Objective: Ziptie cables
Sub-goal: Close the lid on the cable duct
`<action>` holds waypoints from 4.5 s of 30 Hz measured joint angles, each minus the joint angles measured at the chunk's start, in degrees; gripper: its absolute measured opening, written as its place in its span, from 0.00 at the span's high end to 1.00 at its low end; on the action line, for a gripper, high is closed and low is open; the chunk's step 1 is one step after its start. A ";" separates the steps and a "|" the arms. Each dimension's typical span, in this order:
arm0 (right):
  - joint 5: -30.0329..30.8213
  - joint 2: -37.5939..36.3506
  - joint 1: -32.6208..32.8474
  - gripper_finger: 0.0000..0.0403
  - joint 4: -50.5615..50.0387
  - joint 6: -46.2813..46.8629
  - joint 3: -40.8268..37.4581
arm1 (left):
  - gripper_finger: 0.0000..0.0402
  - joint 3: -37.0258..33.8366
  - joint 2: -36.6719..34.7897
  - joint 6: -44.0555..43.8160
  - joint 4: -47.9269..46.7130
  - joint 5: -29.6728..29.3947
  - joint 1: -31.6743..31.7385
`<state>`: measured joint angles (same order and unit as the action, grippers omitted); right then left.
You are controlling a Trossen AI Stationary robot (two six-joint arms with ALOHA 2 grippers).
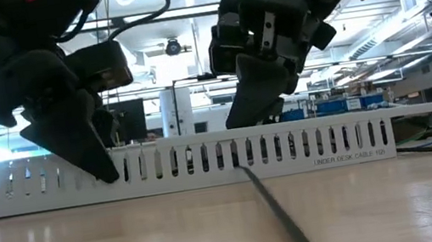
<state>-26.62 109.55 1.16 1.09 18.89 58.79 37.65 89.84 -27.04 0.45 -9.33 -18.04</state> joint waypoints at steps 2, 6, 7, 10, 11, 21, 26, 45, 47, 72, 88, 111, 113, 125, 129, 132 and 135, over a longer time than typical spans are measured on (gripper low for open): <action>-0.61 0.76 0.07 1.00 0.49 0.39 0.05 | 0.40 0.34 1.70 -0.22 1.07 0.04 -0.01; -0.63 1.27 0.16 1.00 1.70 0.38 0.04 | 0.40 1.62 3.11 -0.43 1.23 -0.01 0.00; -0.46 1.34 0.18 1.00 2.08 0.35 0.04 | 0.40 1.90 3.20 -0.43 1.06 -0.18 0.02; 0.40 1.42 0.21 1.00 3.39 0.07 -0.07 | 0.40 2.93 3.41 -0.05 0.13 -0.64 -0.01; 0.55 1.47 0.16 1.00 3.53 -0.17 -0.07 | 0.40 3.22 3.64 0.45 -0.01 -0.71 -0.01; 1.98 1.69 -0.04 1.00 4.18 -1.41 -0.14 | 0.40 3.80 6.04 1.26 3.74 -2.23 -0.01; 1.38 2.79 -0.17 1.00 5.93 -1.39 -0.14 | 0.40 3.80 6.19 1.37 4.57 -2.35 0.02; 1.36 2.98 -0.17 1.00 7.09 -1.50 -0.14 | 0.35 4.13 6.75 7.57 11.94 -3.62 0.52; 1.38 3.04 -0.17 1.00 7.29 -1.50 -0.14 | 0.33 4.28 7.35 7.57 14.59 -3.34 0.58; 1.52 3.11 -0.20 1.00 7.49 -2.01 -0.09 | 0.32 8.26 8.13 7.31 0.75 1.87 1.13; 1.12 3.17 -0.59 1.00 7.62 -2.02 -0.09 | 0.40 8.26 8.13 7.14 1.29 0.95 1.09; -5.35 6.91 -3.36 1.00 12.09 -1.97 1.39 | 0.41 8.26 8.13 9.37 1.67 -0.61 0.66; -5.41 6.93 -3.60 1.00 12.17 -1.96 1.39 | 0.42 8.26 8.13 9.80 1.77 -1.32 0.39; -5.62 6.93 -3.86 1.00 12.21 -1.25 1.39 | 0.44 8.26 8.13 11.53 2.51 -4.30 -0.65; -5.83 6.96 -3.86 1.00 12.24 -0.94 1.39 | 0.40 8.26 8.13 11.44 2.47 -4.38 -0.70; -5.81 6.98 -3.86 1.00 12.39 -0.94 1.39 | 0.36 8.26 8.14 11.77 2.66 -4.62 -0.83; -5.78 6.98 -3.86 1.00 12.43 -0.94 1.39 | 0.33 8.44 8.13 11.77 4.53 -4.97 -0.81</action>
<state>-32.40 116.53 -2.70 13.52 17.95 60.18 46.09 97.97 -15.27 4.97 -14.31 -18.85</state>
